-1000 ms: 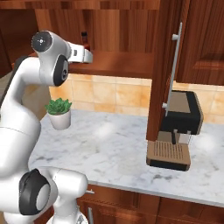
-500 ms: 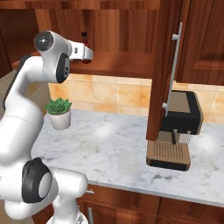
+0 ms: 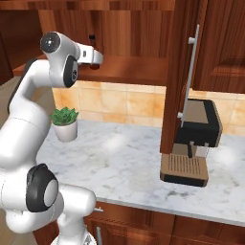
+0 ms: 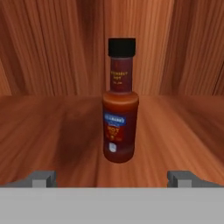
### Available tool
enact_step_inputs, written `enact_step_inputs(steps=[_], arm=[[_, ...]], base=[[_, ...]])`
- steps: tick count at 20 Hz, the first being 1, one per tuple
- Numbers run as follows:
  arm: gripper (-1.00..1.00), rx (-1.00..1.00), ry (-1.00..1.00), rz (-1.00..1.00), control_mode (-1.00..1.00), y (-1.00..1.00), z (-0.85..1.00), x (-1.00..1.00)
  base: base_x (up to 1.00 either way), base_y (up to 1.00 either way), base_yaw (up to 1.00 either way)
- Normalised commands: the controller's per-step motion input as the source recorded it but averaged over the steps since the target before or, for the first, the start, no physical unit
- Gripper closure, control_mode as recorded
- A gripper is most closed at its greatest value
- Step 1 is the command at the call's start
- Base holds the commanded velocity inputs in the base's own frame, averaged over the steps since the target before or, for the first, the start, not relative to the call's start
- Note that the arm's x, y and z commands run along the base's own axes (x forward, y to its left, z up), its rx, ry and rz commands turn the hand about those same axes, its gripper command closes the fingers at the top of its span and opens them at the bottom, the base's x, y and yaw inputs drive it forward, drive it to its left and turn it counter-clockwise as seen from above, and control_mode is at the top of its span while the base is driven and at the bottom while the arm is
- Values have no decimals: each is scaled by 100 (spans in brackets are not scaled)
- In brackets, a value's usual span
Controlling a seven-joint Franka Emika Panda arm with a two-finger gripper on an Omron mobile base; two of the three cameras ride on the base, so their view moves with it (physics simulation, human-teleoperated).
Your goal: Take 2 condiments from the cabinet and move them on the counter near the stove.Make sure the condiments are lined up with each other, next to each other.
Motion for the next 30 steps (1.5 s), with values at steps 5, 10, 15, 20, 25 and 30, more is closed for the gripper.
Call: enact_step_inputs(steps=[5, 10, 15, 20, 25, 30], arm=[[-100, 0, 1, -2, -100, 0, 0, 20], [-100, 0, 2, -2, -100, 0, 0, 21], [-100, 0, 1, -2, -100, 0, 0, 17], [-100, 0, 0, -2, -100, 0, 0, 21], [-100, 0, 1, -1, -100, 0, 0, 23], [-100, 0, 2, -1, -100, 0, 0, 20]], base=[[0, 0, 0], [0, 0, 0], [0, 0, 0], [0, 0, 0], [0, 0, 0], [0, 0, 0]])
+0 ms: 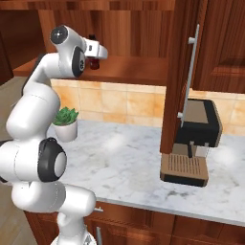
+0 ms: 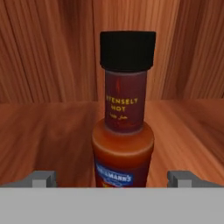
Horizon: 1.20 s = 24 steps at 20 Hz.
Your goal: Take 2 condiments from the cabinet and move them on the counter near the stove.Make sure the condiments are lined up with each other, next to each other.
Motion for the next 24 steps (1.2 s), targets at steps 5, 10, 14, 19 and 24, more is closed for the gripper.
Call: enact_step_inputs(steps=[5, 10, 14, 19, 24], arm=[[-100, 0, 0, -1, -100, 0, 0, 17], [-100, 0, 0, -1, -100, 0, -4, 13], [-100, 0, 0, -1, -100, 0, -9, 6], [-100, 0, 0, 0, -100, 0, -3, 0], [100, 0, 0, 0, -100, 0, 0, 0]], base=[[0, 0, 0], [0, 0, 0], [0, 0, 0], [0, 0, 0], [0, 0, 0]])
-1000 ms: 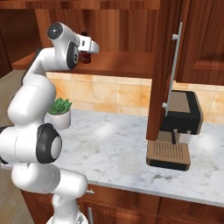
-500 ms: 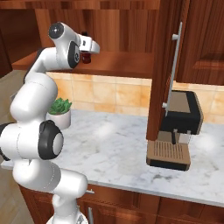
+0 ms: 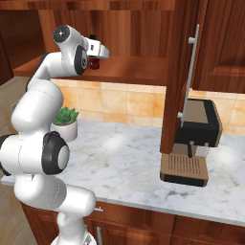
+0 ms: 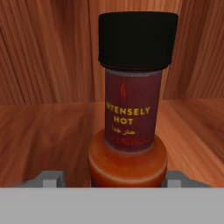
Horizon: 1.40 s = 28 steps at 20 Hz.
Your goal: Take 2 condiments from the cabinet and move them on the counter near the stove.Make sure the condiments are lined up with each other, next to each other.
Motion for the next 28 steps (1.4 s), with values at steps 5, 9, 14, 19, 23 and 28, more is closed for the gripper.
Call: enact_step_inputs(steps=[5, 9, 14, 19, 23, 28], arm=[[100, 0, 0, 0, -100, 0, 0, 0], [100, 0, 0, 0, -100, 0, 0, 0], [100, -1, -3, 0, -100, 0, -1, -38], [100, 0, -10, 0, -100, -3, 0, -95], [100, 0, -3, 0, -100, -18, 10, -100], [100, 0, 0, 3, -100, -9, 8, -100]], base=[[0, 0, 0], [0, 0, 0], [0, 0, 0], [0, 0, 0], [0, 0, 0], [0, 0, 0]])
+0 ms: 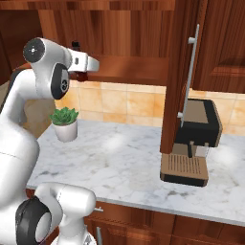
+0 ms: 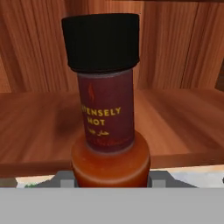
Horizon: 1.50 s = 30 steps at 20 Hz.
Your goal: Take 2 condiments from the cabinet and move them on the counter near the stove.Make sure the condiments are lined up with each other, next to each other.
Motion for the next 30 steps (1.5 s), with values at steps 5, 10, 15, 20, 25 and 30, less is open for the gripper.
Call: enact_step_inputs(steps=[5, 10, 15, 20, 25, 30], arm=[[100, 0, 0, 6, -100, -3, 2, -100], [100, 0, 0, 4, -100, -1, 0, -100], [100, 0, 0, 3, -100, 0, -3, -100], [100, 0, 0, 1, -100, -8, 0, -75], [100, 0, 0, 0, -100, -1, 0, -10], [100, 0, 0, 0, -100, 0, 0, 0]], base=[[0, 0, 0], [0, 0, 0], [0, 0, 0], [0, 0, 0], [0, 0, 0], [0, 0, 0]])
